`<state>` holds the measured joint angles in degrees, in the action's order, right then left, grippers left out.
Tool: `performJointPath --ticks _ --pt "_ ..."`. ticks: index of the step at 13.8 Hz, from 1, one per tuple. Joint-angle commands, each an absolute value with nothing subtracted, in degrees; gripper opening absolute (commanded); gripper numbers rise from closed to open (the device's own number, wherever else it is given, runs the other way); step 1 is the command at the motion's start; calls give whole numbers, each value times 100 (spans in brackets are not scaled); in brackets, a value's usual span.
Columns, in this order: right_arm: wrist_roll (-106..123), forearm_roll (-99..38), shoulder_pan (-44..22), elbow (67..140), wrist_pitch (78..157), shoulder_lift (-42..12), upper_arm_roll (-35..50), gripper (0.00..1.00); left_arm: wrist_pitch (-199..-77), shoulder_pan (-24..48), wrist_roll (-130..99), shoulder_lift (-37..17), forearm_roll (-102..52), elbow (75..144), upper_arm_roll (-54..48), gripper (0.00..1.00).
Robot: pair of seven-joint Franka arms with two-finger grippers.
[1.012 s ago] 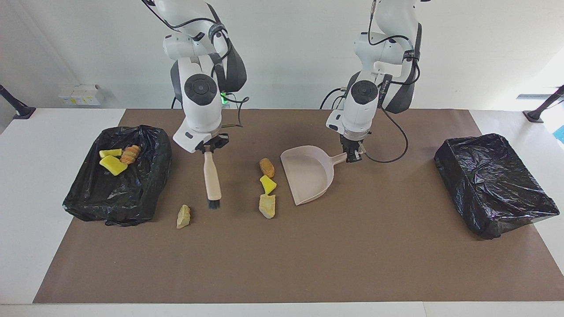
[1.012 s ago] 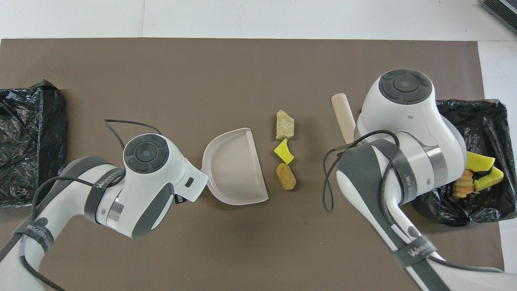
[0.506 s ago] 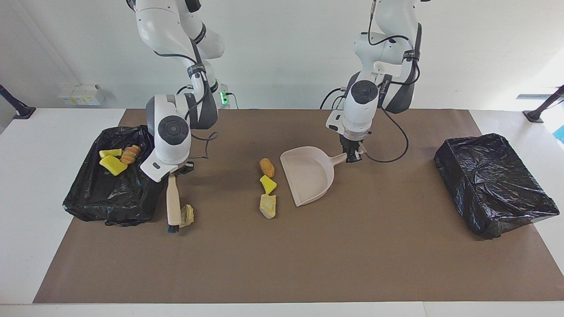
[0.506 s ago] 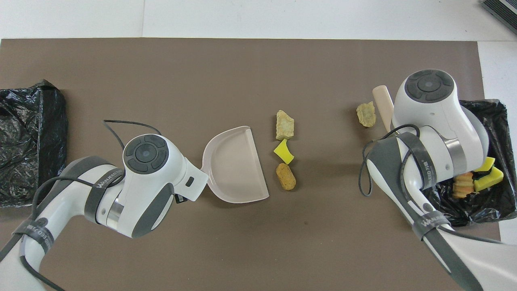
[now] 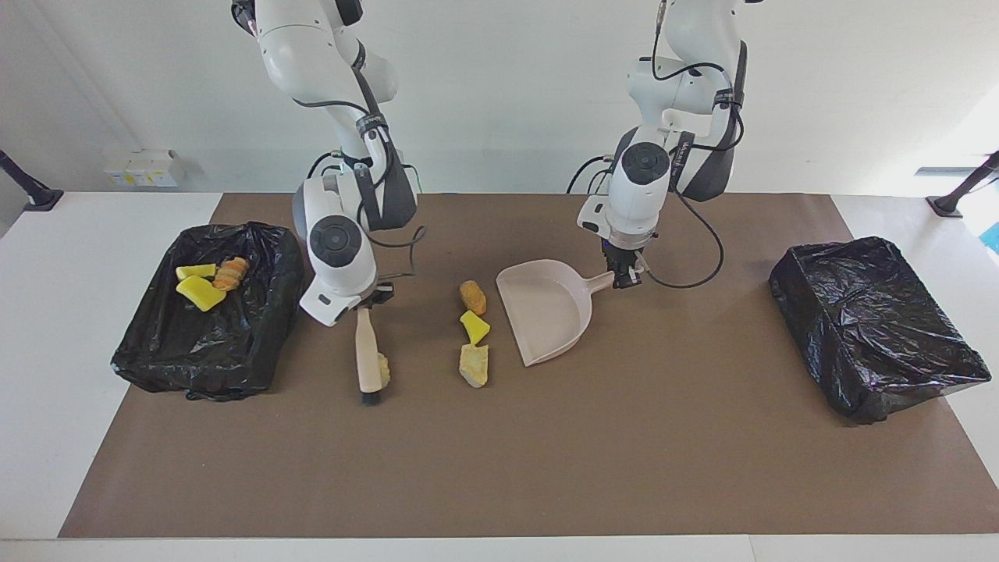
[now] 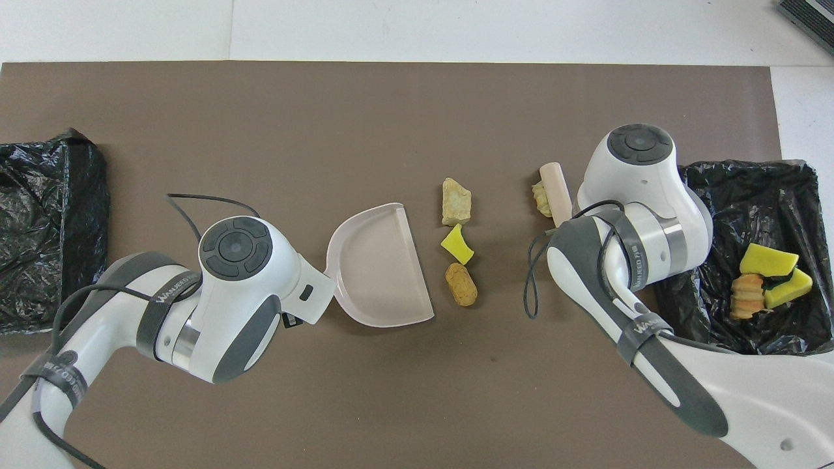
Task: Sweep and dump trash in bin
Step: 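Reach the brush behind the remaining pieces with the right gripper, then sweep the pieces into the dustpan held by the left gripper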
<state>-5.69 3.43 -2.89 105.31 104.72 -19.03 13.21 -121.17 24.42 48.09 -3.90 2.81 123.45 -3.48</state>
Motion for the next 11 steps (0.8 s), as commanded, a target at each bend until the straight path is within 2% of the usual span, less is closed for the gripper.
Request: performJointPath --ticks 1,8,11 --pt "-255 -393 -500 10582 10380 -1784 1581 0 -12217 2514 4536 -290 343 12524 -290 0" --pt "-334 -2308 -1291 10591 10512 -1644 1661 0 -12287 2514 4517 -290 343 12551 -290 0" --pt "-1026 -2558 -1467 10381 10442 -1556 1670 0 -12383 2514 4518 -281 343 12586 -290 0"
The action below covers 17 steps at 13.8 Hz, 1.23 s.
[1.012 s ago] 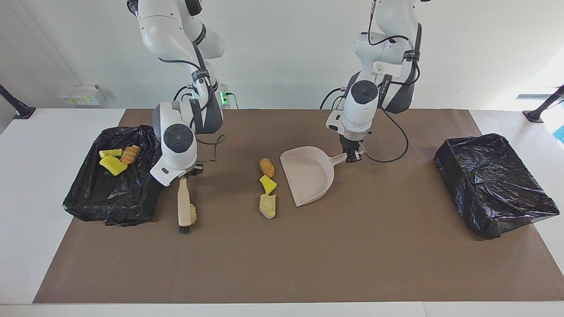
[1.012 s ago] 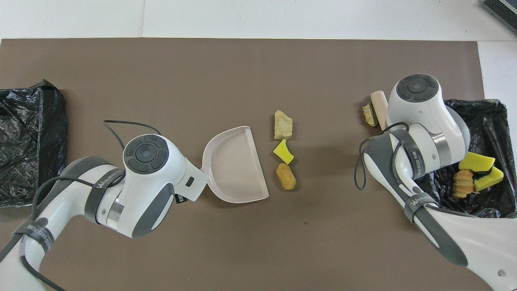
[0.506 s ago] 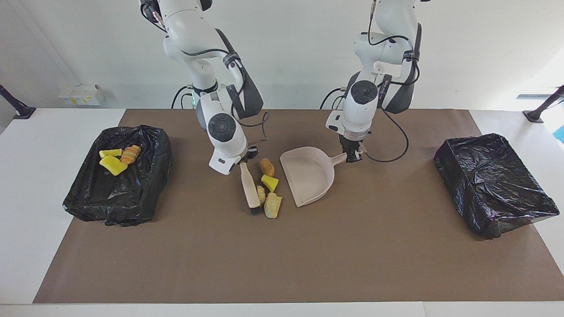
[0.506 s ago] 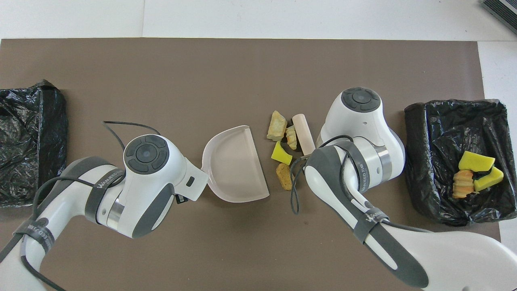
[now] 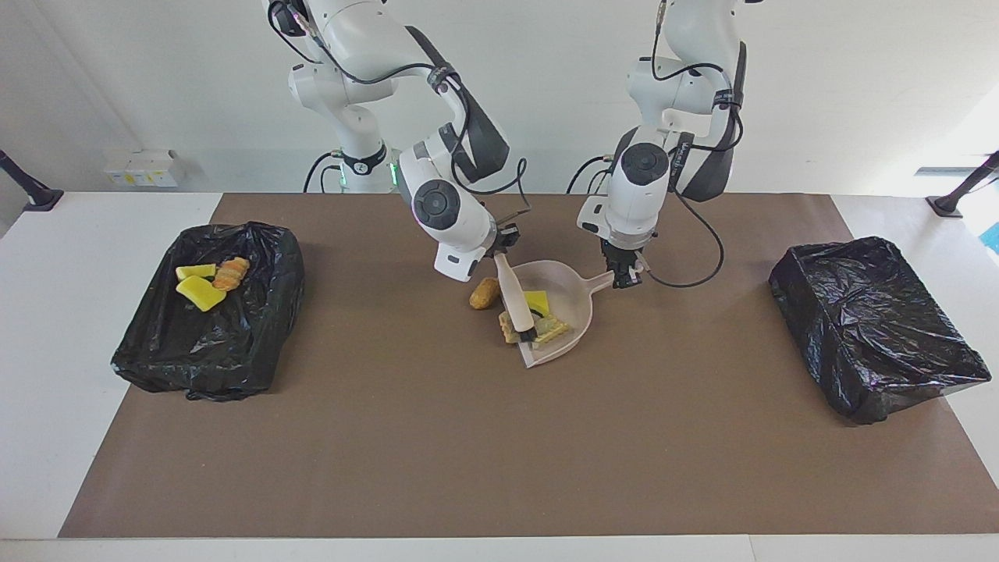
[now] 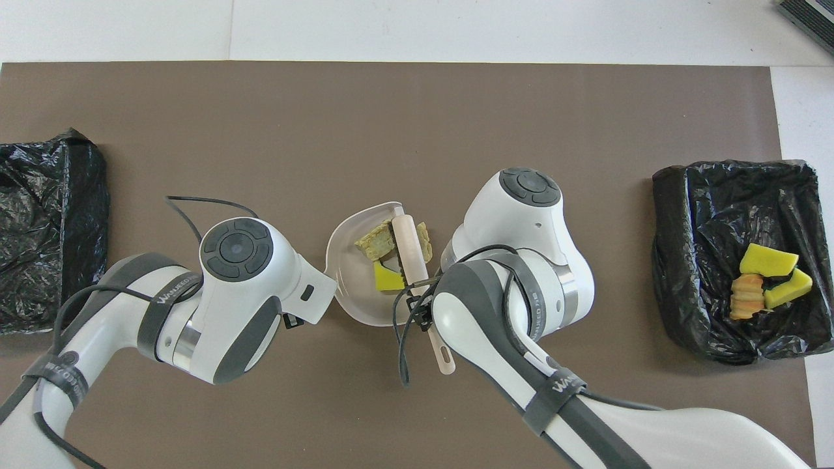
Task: Sweep and dump trash in bin
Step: 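Sweep the pieces into the dustpan held by the left gripper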
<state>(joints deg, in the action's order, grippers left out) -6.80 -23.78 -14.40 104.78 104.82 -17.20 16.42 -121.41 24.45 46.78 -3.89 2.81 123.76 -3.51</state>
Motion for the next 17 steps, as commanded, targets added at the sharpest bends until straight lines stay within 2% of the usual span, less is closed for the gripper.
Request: performJointPath --ticks 1,3,5,7,9,10,13,15,17 --pt "-1133 -2549 -1416 10362 10276 -1382 1670 0 -12419 2514 4526 -281 343 12621 -290 0" --pt "-1334 -2409 -1240 10371 9715 -934 1574 0 -12463 2514 4544 -264 343 12647 -290 0" --pt "-1800 -1404 -1055 10511 9248 -669 1582 0 -12454 2514 4553 -264 343 12647 -290 0" --pt "-1898 -592 -846 11307 9499 -318 1582 0 -12437 2514 4561 -264 343 12647 -290 0" --pt "-2055 -326 -747 12055 10077 -316 1591 0 -12410 2522 4605 -255 343 12647 -290 0" --pt "-2274 -325 -808 12128 10264 -386 1626 0 -12401 2531 4814 -255 343 12647 -290 0" --pt "-2145 -526 -1280 12111 10729 -729 1670 0 -12393 2636 5114 -246 343 12647 -290 0" --pt "-1770 -1271 -1423 12085 11291 -913 1670 0 -12384 2681 5326 -246 343 12647 -290 0" --pt "-1617 -1791 -1608 11849 11417 -1089 1670 0 -12419 2681 5326 -220 343 12700 -290 0"
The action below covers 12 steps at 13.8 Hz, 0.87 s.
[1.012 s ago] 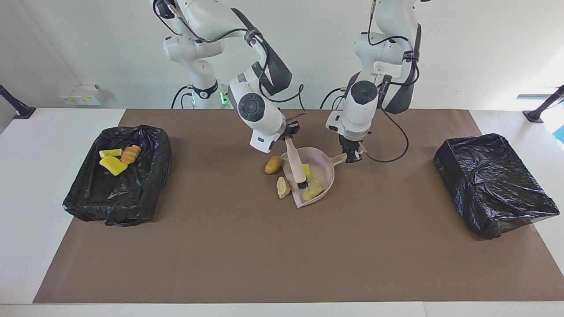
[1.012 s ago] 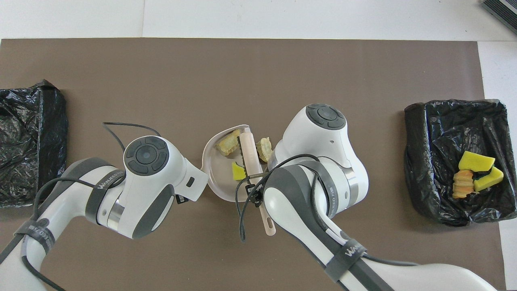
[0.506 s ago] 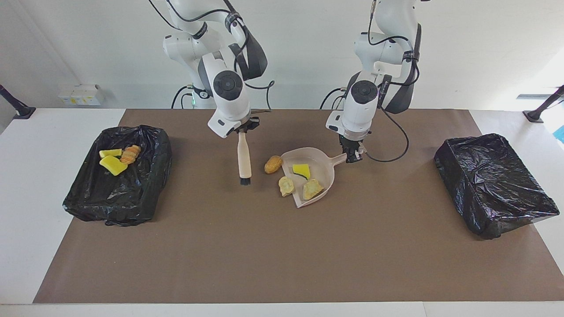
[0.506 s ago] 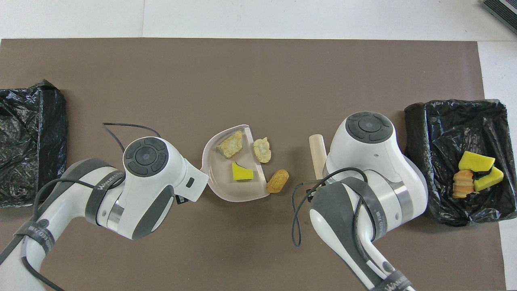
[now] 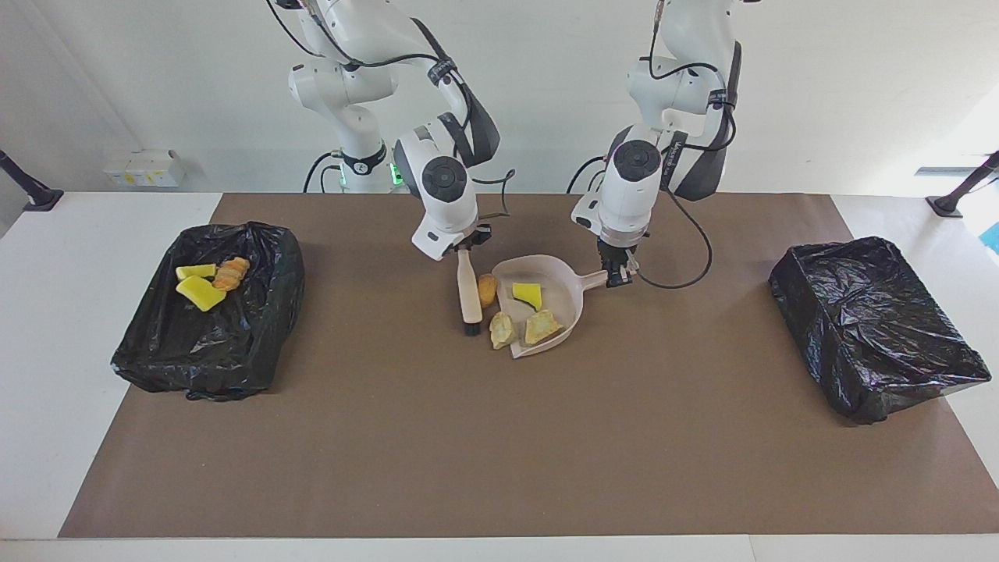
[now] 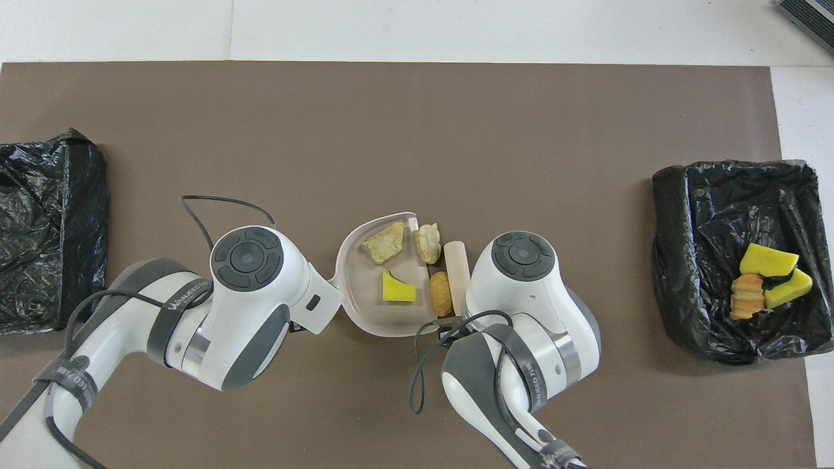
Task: Sweep and dump trash in bin
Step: 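Sweep the pieces into the dustpan held by the left gripper, then carry the loaded dustpan toward the black bag with the left gripper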
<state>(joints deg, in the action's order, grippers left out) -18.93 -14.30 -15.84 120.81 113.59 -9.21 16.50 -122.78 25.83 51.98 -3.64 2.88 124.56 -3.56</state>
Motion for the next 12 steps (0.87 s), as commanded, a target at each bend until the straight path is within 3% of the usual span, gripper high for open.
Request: performJointPath --ticks 1,4,8,12 --pt "-1669 -1906 -1634 11691 11373 -1142 1679 0 -12454 2689 5326 -228 343 12744 -290 0" --pt "-1688 -2250 -1828 11330 11251 -1134 1670 0 -12779 2699 5414 -264 343 12832 -290 0" --pt "-1801 -2259 -1732 10995 10338 -652 1626 0 -13016 2628 5528 -308 281 12832 -290 0" --pt "-1478 -1463 -1573 10995 9870 -431 1591 0 -13087 2400 6010 -396 -323 12753 -290 0"
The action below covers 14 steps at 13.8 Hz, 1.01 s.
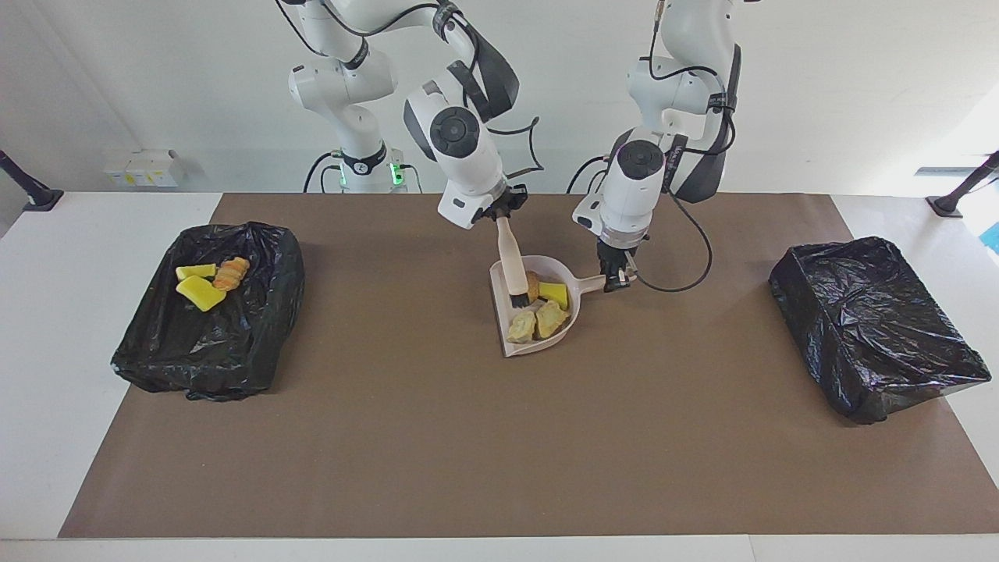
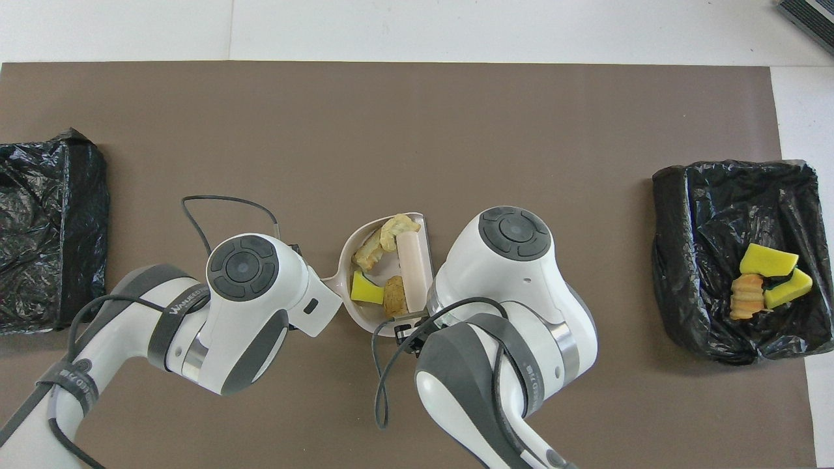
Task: Sweep and dump trash in bin
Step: 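Carry the loaded dustpan toward the black bag with the left gripper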
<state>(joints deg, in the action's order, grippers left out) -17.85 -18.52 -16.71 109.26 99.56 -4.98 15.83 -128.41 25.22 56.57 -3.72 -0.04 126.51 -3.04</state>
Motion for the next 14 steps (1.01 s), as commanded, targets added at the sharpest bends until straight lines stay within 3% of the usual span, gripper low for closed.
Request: performJointPath --ticks 1,6,9,11,14 --pt "-1363 -1233 -1512 10995 9783 -431 1600 0 -13104 2391 6055 -396 -403 12744 -290 0" --pt "-943 191 -1116 11048 9168 -396 1591 0 -12816 1777 6801 -255 -676 12499 -299 0" --pt "-1324 -182 -949 11266 9333 -317 1617 0 -11877 1259 7477 -255 -1010 11841 -290 0" --pt "-2036 -1138 -1176 11539 9702 -194 1626 0 -11463 863 7890 -246 -1063 11463 -299 0" --pt "-3099 -1588 -1967 11558 10220 -430 1626 0 -11005 55 8856 -264 -1668 11022 -299 0"
